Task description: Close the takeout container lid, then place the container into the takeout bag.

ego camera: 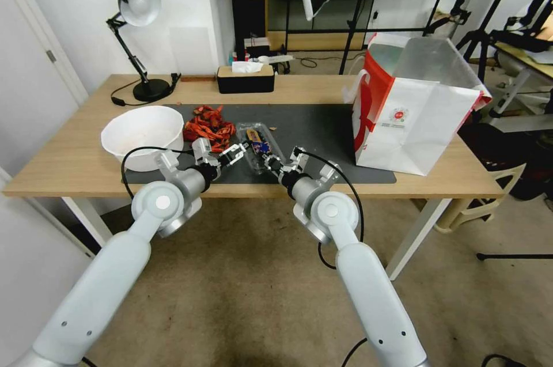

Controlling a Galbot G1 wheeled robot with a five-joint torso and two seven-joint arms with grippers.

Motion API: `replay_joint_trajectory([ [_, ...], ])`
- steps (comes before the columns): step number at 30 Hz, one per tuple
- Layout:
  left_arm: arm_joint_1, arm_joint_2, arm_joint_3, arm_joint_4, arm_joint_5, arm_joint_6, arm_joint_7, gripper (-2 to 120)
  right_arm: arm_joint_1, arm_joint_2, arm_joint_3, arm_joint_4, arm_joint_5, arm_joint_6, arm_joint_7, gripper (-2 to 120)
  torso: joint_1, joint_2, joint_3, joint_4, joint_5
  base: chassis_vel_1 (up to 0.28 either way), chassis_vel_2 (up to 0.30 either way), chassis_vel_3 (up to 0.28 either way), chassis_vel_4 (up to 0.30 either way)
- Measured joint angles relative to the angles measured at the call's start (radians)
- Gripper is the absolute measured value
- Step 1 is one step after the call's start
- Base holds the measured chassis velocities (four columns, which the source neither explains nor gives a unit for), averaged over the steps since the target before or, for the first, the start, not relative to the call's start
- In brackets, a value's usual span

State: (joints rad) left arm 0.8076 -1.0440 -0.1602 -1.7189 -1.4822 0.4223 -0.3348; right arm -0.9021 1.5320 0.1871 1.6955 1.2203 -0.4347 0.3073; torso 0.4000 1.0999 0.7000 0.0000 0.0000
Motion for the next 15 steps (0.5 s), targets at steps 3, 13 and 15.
replay_joint_trajectory([
  [3,-0.026,-0.020,0.021,0.038,-0.006,0.000,-0.002,100,-0.005,-0.003,-0.001,0.000,-0.001,-0.001,-0.003,0,0.000,0.000,0.000,0.0003,0.0005,0.000,0.000,0.000,0.000],
  [13,-0.060,-0.057,0.053,0.072,-0.027,0.013,0.007,92,-0.006,-0.008,-0.004,-0.002,-0.002,-0.004,-0.006,0,0.000,0.000,0.000,0.0002,0.0002,0.000,0.000,0.000,0.000],
  [15,-0.066,-0.062,0.063,0.078,-0.028,0.013,0.007,82,-0.006,-0.007,-0.005,-0.002,-0.002,-0.004,-0.006,0,0.000,0.000,0.000,0.0001,-0.0001,0.000,0.000,0.000,0.000],
])
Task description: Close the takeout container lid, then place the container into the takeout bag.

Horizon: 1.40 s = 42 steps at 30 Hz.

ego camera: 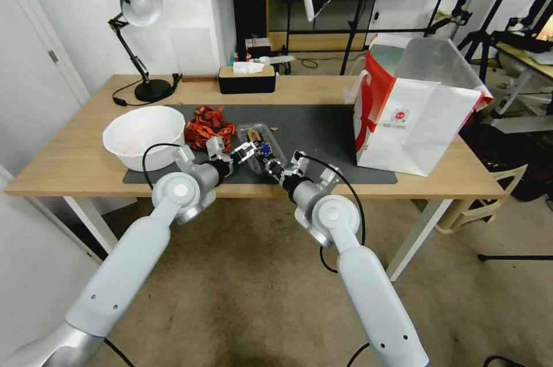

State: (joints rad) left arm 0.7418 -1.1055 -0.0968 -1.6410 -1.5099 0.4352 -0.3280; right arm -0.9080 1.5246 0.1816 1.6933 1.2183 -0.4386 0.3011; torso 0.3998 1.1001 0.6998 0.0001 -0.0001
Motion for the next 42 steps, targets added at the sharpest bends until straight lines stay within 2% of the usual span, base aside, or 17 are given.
replay_joint_trajectory([
  [3,-0.004,-0.002,0.006,0.003,-0.001,-0.003,-0.002,74,0.000,0.000,0.000,0.000,0.000,0.000,0.000,0,0.000,0.000,0.000,-0.0002,-0.0001,0.000,0.000,0.000,0.000],
  [4,-0.007,-0.002,0.012,0.004,-0.002,-0.004,-0.003,67,0.000,-0.001,0.000,0.000,0.000,0.000,0.000,0,0.000,0.000,0.000,-0.0004,-0.0002,0.000,0.000,0.000,0.000],
  [6,-0.008,-0.001,0.014,0.004,-0.002,-0.005,-0.003,65,0.000,-0.001,0.000,0.000,0.000,0.000,0.000,0,0.000,0.000,0.000,-0.0005,-0.0002,0.000,0.000,0.000,0.000],
  [9,-0.019,0.001,0.026,0.009,-0.011,-0.011,-0.011,48,-0.001,-0.004,0.001,0.002,0.000,-0.001,0.000,0,0.000,0.000,0.000,-0.0005,-0.0002,0.000,0.000,0.000,0.000],
  [11,-0.021,0.001,0.028,0.010,-0.014,-0.013,-0.012,45,-0.002,-0.004,0.001,0.003,0.000,-0.001,0.000,0,0.000,0.000,0.000,-0.0005,-0.0002,0.000,0.000,0.000,0.000],
  [13,-0.028,0.001,0.030,0.010,-0.020,-0.021,-0.015,33,-0.005,-0.004,0.002,0.009,0.000,-0.003,0.000,0,0.000,0.000,0.000,-0.0004,0.0000,0.000,0.000,0.000,0.000],
  [15,-0.029,0.001,0.030,0.010,-0.021,-0.024,-0.016,29,-0.006,-0.004,0.002,0.011,0.000,-0.004,0.000,0,0.000,0.000,0.000,-0.0003,0.0000,0.000,0.000,0.000,0.000],
  [21,-0.032,0.000,0.031,0.019,-0.022,-0.044,-0.019,6,-0.017,-0.008,0.005,0.027,-0.002,-0.005,-0.001,0,0.000,0.000,0.000,0.0000,0.0001,0.000,0.000,0.000,0.000],
  [24,-0.032,-0.002,0.031,0.021,-0.022,-0.051,-0.019,0,-0.024,-0.012,0.008,0.035,-0.004,-0.005,-0.003,0,0.000,0.000,0.000,-0.0001,0.0000,0.000,0.000,0.000,0.000],
  [31,-0.031,-0.005,0.028,0.026,-0.022,-0.068,-0.016,0,-0.056,-0.036,0.021,0.096,-0.053,-0.001,-0.030,0,0.000,0.000,0.000,0.0000,0.0002,0.000,0.000,0.000,0.000],
  [34,-0.028,-0.007,0.027,0.023,-0.022,-0.074,-0.013,0,-0.091,-0.074,0.031,0.157,-0.164,0.026,-0.081,0,0.000,0.000,0.000,0.0001,0.0002,0.000,0.000,0.000,0.000],
  [35,-0.028,-0.007,0.027,0.023,-0.022,-0.074,-0.013,0,-0.091,-0.074,0.031,0.157,-0.164,0.026,-0.081,0,0.000,0.000,0.000,0.0001,0.0002,0.000,0.000,0.000,0.000],
  [38,-0.025,-0.008,0.027,0.012,-0.021,-0.084,-0.006,0,-0.163,-0.144,0.051,0.230,-0.456,0.133,-0.201,0,0.000,0.000,0.000,-0.0001,0.0001,0.000,0.000,0.000,0.000],
  [39,-0.025,-0.008,0.027,0.012,-0.021,-0.084,-0.006,0,-0.163,-0.144,0.051,0.230,-0.456,0.133,-0.201,0,0.000,0.000,0.000,-0.0001,0.0001,0.000,0.000,0.000,0.000],
  [40,-0.024,-0.008,0.027,0.009,-0.021,-0.088,-0.002,0,-0.182,-0.159,0.057,0.239,-0.533,0.168,-0.230,0,0.000,0.000,0.000,-0.0003,0.0002,0.000,0.000,0.000,0.000],
  [42,0.005,0.004,-0.005,-0.022,-0.021,-0.098,0.008,0,-0.227,-0.195,0.063,0.250,-0.767,0.283,-0.272,0,0.000,0.000,0.000,-0.0014,0.0000,0.000,0.000,0.000,0.000],
])
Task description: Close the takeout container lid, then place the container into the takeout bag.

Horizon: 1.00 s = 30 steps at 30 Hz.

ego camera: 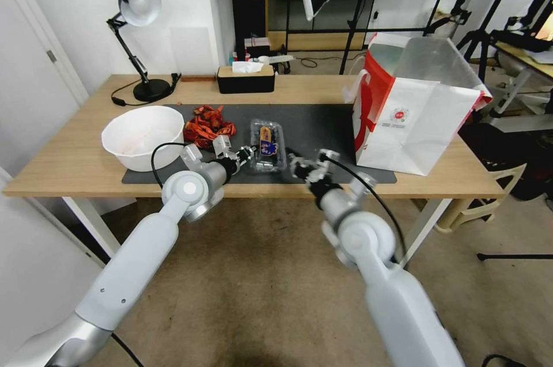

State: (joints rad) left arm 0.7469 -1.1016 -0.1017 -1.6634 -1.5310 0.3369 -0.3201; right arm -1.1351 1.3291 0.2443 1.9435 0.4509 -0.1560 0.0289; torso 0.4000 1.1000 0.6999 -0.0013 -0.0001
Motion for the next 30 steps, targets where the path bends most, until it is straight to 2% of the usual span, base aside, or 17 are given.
replay_joint_trajectory([
  [1,0.000,0.000,0.000,0.000,0.000,0.000,0.000,0,0.000,0.000,0.000,0.000,0.000,0.000,0.000,0,0.000,0.000,0.000,0.0000,0.0000,0.000,0.000,0.000,0.000],
  [2,0.035,0.016,-0.034,-0.030,0.003,-0.010,0.003,0,-0.013,-0.012,-0.006,-0.008,-0.107,0.069,-0.009,0,0.000,0.000,0.000,0.0010,0.0002,0.000,0.000,0.000,0.000],
  [4,0.063,0.035,-0.058,-0.057,0.009,-0.024,0.019,0,-0.053,-0.017,-0.002,-0.009,-0.202,0.153,-0.013,6,0.000,0.000,0.000,0.0025,0.0005,0.000,0.000,0.000,0.000],
  [5,0.063,0.035,-0.058,-0.057,0.009,-0.024,0.019,0,-0.053,-0.017,-0.002,-0.009,-0.202,0.153,-0.013,6,0.000,0.000,0.000,0.0025,0.0005,0.000,0.000,0.000,0.000],
  [8,0.071,0.046,-0.059,-0.070,0.019,-0.046,0.062,0,-0.141,0.005,0.026,-0.002,-0.249,0.239,-0.004,20,0.000,0.000,0.000,0.0016,0.0000,0.000,0.000,0.000,0.000],
  [10,0.071,0.047,-0.058,-0.070,0.026,-0.057,0.076,0,-0.166,0.015,0.033,-0.004,-0.265,0.263,-0.003,24,0.000,0.000,0.000,0.0009,0.0001,0.000,0.000,0.000,0.000],
  [12,0.062,0.046,-0.046,-0.070,0.048,-0.086,0.121,0,-0.228,0.041,0.038,-0.022,-0.305,0.327,0.003,35,0.000,0.000,0.000,0.0009,0.0002,0.000,0.000,0.000,0.000],
  [14,0.058,0.046,-0.042,-0.070,0.060,-0.095,0.134,0,-0.244,0.049,0.039,-0.029,-0.320,0.346,0.006,38,0.000,0.000,0.000,0.0012,0.0001,0.000,0.000,0.000,0.000],
  [15,0.053,0.044,-0.030,-0.069,0.085,-0.115,0.158,0,-0.268,0.061,0.038,-0.043,-0.343,0.373,0.011,45,0.000,0.000,0.000,0.0012,0.0002,0.000,0.000,0.000,0.000],
  [17,0.051,0.043,-0.025,-0.069,0.097,-0.123,0.168,0,-0.276,0.065,0.037,-0.048,-0.350,0.382,0.013,46,0.000,0.000,0.000,0.0013,-0.0001,0.000,0.000,0.000,0.000],
  [20,0.035,0.040,0.006,-0.066,0.169,-0.174,0.227,0,-0.308,0.081,0.033,-0.070,-0.373,0.424,0.023,62,0.000,0.000,0.000,0.0014,0.0002,0.000,0.000,0.000,0.000],
  [21,0.035,0.040,0.006,-0.066,0.169,-0.174,0.227,0,-0.308,0.081,0.033,-0.070,-0.373,0.424,0.023,62,0.000,0.000,0.000,0.0014,0.0002,0.000,0.000,0.000,0.000],
  [23,0.023,0.040,0.025,-0.064,0.209,-0.205,0.252,0,-0.317,0.083,0.033,-0.074,-0.377,0.437,0.026,68,0.000,0.000,0.000,0.0013,0.0001,0.000,0.000,0.000,0.000],
  [24,0.013,0.041,0.040,-0.060,0.238,-0.231,0.268,0,-0.324,0.084,0.034,-0.076,-0.380,0.443,0.028,77,0.000,0.000,0.000,0.0014,0.0001,0.000,0.000,0.000,0.000],
  [25,0.013,0.041,0.040,-0.060,0.238,-0.231,0.268,0,-0.324,0.084,0.034,-0.076,-0.380,0.443,0.028,77,0.000,0.000,0.000,0.0014,0.0001,0.000,0.000,0.000,0.000],
  [28,-0.086,0.024,0.118,-0.019,0.345,-0.310,0.294,0,-0.348,0.083,0.034,-0.074,-0.388,0.451,0.031,93,0.000,0.000,0.000,0.0012,0.0002,0.000,0.000,0.000,0.000],
  [30,-0.130,0.012,0.141,0.004,0.367,-0.321,0.292,0,-0.351,0.084,0.034,-0.074,-0.392,0.451,0.031,97,0.000,0.000,0.000,0.0013,0.0001,0.000,0.000,0.000,0.000],
])
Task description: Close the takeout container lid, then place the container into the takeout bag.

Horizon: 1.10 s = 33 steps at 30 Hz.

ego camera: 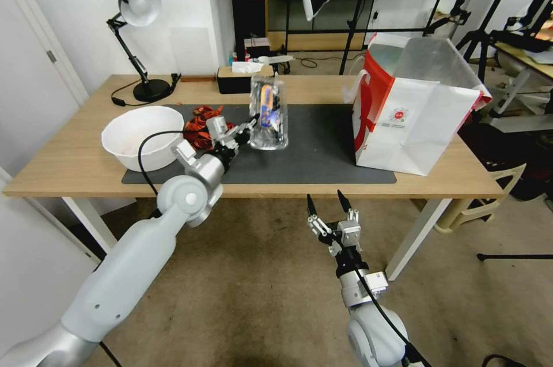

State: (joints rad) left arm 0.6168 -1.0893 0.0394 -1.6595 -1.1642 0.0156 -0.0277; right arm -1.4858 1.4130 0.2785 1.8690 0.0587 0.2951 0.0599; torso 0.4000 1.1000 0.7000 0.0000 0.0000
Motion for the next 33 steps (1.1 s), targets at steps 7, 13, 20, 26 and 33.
replay_joint_trajectory([
  [7,-0.233,-0.088,0.084,0.117,0.066,-0.038,-0.010,0,0.005,0.016,0.006,-0.003,-0.007,-0.001,0.000,100,0.000,0.000,0.000,-0.0002,0.0003,0.000,0.000,0.000,0.000],
  [13,-0.434,-0.169,0.182,0.237,0.157,-0.082,-0.016,0,0.005,0.028,-0.004,-0.004,-0.020,-0.006,-0.002,100,0.000,0.000,0.000,0.0000,0.0005,0.000,0.000,0.000,0.000],
  [20,-0.534,-0.263,0.286,0.342,0.216,-0.121,-0.024,0,0.001,0.037,-0.007,-0.010,-0.031,-0.010,-0.004,100,0.000,0.000,0.000,-0.0001,0.0002,0.000,0.000,0.000,0.000],
  [26,-0.594,-0.362,0.325,0.416,0.241,-0.143,-0.038,0,-0.006,0.043,-0.007,-0.015,-0.043,-0.011,-0.005,100,0.000,0.000,0.000,-0.0002,0.0003,0.000,0.000,0.000,0.000],
  [33,-0.654,-0.488,0.384,0.489,0.267,-0.175,-0.036,0,-0.008,0.055,-0.001,-0.022,-0.048,-0.011,-0.005,100,0.000,0.000,0.000,-0.0002,0.0002,0.000,0.000,0.000,0.000],
])
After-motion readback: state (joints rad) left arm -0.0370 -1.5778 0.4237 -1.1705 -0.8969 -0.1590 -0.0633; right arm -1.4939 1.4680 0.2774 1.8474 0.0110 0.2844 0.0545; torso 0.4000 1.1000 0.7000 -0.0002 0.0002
